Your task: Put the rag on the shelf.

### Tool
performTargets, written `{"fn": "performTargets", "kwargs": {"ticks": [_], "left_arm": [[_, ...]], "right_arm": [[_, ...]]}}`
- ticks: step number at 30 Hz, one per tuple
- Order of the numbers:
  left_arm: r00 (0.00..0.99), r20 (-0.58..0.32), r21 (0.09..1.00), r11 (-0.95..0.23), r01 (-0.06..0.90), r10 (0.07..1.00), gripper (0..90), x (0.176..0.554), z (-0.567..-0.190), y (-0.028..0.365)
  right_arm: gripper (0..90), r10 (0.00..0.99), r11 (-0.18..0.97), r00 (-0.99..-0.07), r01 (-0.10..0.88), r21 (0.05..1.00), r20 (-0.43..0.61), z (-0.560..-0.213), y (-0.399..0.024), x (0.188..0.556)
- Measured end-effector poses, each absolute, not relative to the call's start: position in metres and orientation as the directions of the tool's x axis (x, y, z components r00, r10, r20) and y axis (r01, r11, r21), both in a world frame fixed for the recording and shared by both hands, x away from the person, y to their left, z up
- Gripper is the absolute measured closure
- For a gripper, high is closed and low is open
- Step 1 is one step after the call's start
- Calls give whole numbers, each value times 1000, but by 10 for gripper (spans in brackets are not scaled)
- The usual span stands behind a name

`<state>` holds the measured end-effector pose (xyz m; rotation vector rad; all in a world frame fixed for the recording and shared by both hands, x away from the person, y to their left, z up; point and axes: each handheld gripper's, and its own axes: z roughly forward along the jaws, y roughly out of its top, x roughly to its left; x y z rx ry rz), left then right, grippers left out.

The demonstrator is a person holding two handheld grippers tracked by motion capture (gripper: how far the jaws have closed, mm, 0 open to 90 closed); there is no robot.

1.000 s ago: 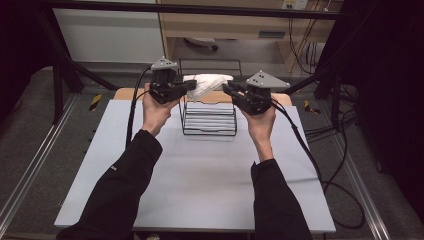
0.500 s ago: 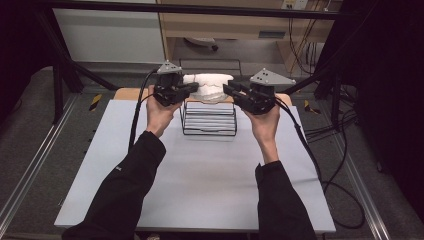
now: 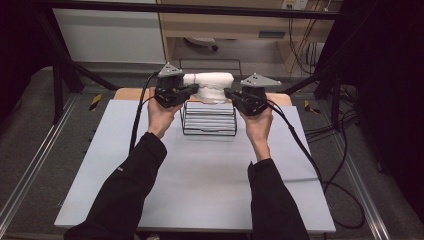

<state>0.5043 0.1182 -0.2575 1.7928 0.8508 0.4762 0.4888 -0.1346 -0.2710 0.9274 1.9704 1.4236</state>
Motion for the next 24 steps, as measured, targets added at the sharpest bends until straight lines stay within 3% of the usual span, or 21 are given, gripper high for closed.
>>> {"fn": "performTargets", "kwargs": {"ticks": [7,11,17,24], "left_arm": [[675,-72,926,-202,318,734,891,503,-257,120],[683,-67,930,-202,306,727,842,497,-255,122],[695,-77,930,-200,309,715,716,486,-257,131],[702,-46,919,-244,308,711,521,471,-273,144]], "right_arm": [[882,784,194,-620,205,959,-25,-273,-135,490],[830,771,185,-636,194,963,-20,-269,-137,483],[643,751,179,-660,185,966,-12,-263,-145,469],[389,735,149,-675,245,958,58,-265,-153,457]]}}
